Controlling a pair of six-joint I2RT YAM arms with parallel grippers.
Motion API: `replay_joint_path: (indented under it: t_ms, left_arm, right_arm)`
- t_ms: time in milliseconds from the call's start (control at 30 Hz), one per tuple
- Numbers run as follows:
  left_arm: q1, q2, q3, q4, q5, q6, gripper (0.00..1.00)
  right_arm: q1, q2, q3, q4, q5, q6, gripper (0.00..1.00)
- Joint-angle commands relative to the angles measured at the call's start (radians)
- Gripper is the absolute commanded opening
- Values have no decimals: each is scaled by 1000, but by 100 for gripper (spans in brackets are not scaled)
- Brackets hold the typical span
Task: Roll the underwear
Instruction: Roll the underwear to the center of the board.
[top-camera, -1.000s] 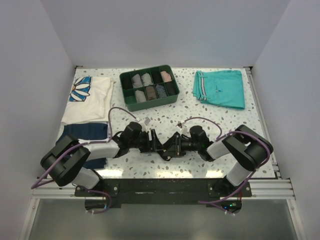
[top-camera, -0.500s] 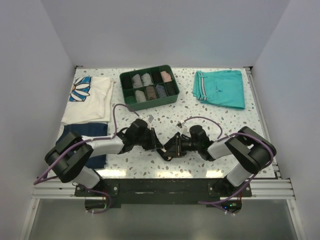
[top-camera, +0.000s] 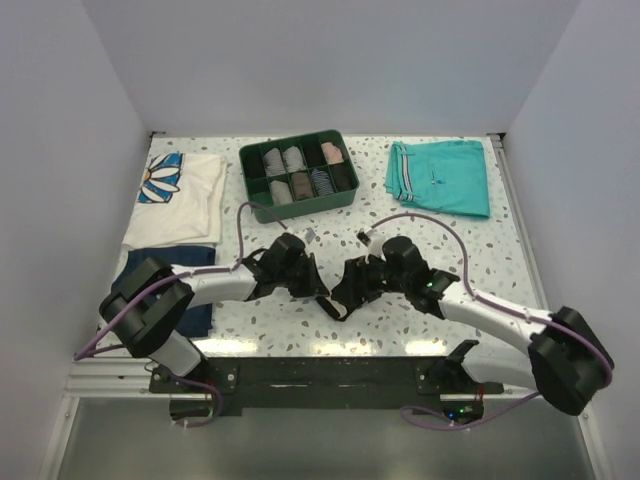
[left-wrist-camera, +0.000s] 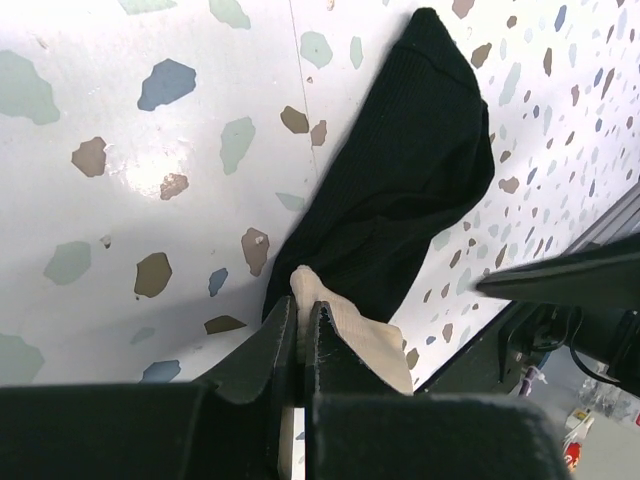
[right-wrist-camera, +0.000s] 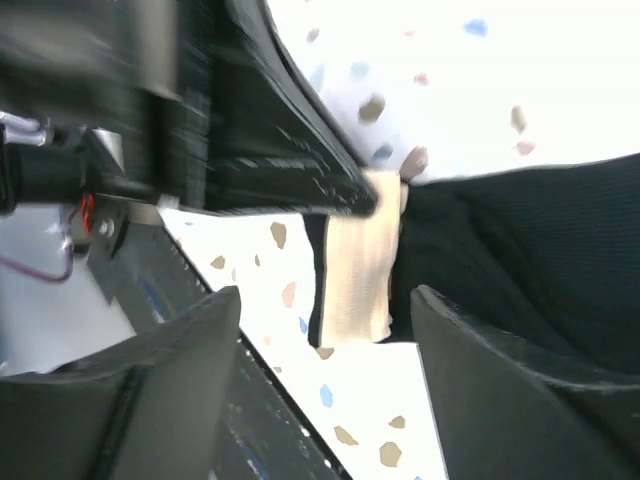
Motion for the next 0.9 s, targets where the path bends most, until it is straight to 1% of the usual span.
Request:
replay_joint_path:
  t_ms: [0, 33, 67, 100, 233, 267, 300, 367, 500, 733, 867]
  left_arm:
    - [-15, 30, 32, -40, -23, 39, 0]
    - [-17, 33, 36, -42, -23, 41, 0]
    - [-17, 34, 39, -48, -23, 41, 0]
    - [-17, 38, 47, -50, -23, 41, 0]
    - [-18, 45, 65, -66, -26, 38, 0]
    - [-18, 47, 69, -74, -29, 38, 0]
    - [-18, 48, 76, -76, -29, 41, 0]
    - [-18, 48, 78, -76, -29, 41, 0]
    - [-17, 48, 75, -76, -30, 35, 0]
    - [-17, 48, 73, -76, -29, 32, 0]
    - [-17, 45, 73, -76, -27, 28, 0]
  right_arm:
    - [68, -101, 115, -358, 245, -202, 76]
    - [94, -104, 129, -375, 306, -213, 77]
    - [119, -97, 143, -390, 335, -224, 77]
    - [171, -87, 167, -405, 371, -234, 77]
    - [297, 23, 229, -435, 516, -251, 77]
    - [321, 43, 239, -441, 579, -250, 77]
    - [361, 66, 259, -442, 601, -248, 77]
    - [395, 112, 275, -442, 667, -248, 77]
    - [462, 173, 318, -438, 733, -257, 77]
    - [524, 270, 373, -422, 796, -279, 76]
    - [533, 324, 387, -396, 800, -276, 71]
